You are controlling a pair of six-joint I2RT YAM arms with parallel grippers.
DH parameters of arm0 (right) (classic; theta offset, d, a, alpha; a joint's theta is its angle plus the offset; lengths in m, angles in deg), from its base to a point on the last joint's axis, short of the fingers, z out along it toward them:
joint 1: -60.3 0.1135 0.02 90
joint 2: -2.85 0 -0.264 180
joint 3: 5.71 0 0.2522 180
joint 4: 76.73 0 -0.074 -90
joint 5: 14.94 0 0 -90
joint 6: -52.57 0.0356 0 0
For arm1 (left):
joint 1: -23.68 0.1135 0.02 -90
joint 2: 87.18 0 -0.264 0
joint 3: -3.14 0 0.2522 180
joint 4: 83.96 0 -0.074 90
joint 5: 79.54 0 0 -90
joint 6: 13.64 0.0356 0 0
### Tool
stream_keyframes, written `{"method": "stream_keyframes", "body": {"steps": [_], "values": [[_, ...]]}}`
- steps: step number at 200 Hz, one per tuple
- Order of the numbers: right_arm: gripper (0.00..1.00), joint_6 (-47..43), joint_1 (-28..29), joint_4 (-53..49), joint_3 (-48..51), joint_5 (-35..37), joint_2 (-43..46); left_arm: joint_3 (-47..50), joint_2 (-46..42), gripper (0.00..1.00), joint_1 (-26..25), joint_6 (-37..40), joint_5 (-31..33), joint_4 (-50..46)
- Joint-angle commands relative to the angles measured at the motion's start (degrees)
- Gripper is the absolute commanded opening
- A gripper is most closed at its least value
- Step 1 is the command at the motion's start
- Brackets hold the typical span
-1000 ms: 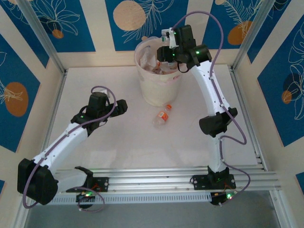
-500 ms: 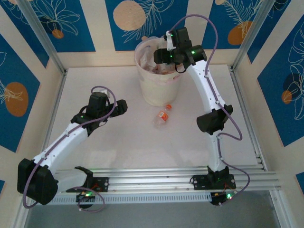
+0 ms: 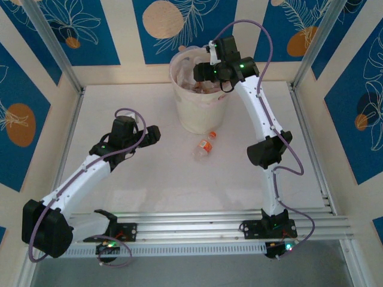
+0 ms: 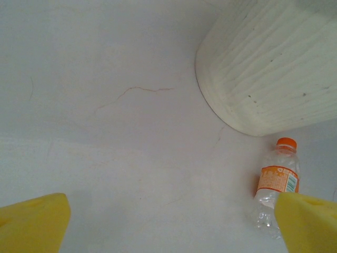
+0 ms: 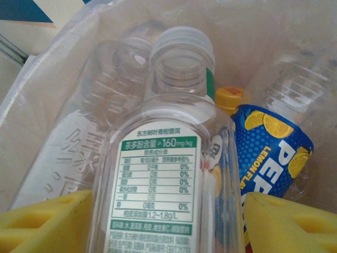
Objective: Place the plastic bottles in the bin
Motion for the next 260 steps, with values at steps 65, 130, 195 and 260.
{"method": "stream_keyframes", "body": {"steps": [65, 130, 195, 260], "values": [[0.83, -2.65, 1.40, -1.96, -1.97, 2.55, 4.31, -1.09, -0.39, 0.99, -0.51, 0.93, 1.28, -1.00], [0.92, -3.00, 2.52, -1.41, -0.03, 1.88, 7.32, -1.60, 0.12, 0.99, -0.47, 1.28, 1.54, -1.14], [0.58, -2.98, 3.58, -1.12, 6.05, 3.75, 9.78, -1.77, 0.39, 1.00, -0.54, 1.12, 1.55, -1.14], [0.48, -3.44, 3.47, -0.71, 7.59, 5.72, 6.63, -1.77, 0.21, 1.00, -0.50, 1.11, 1.90, -1.40]]}}
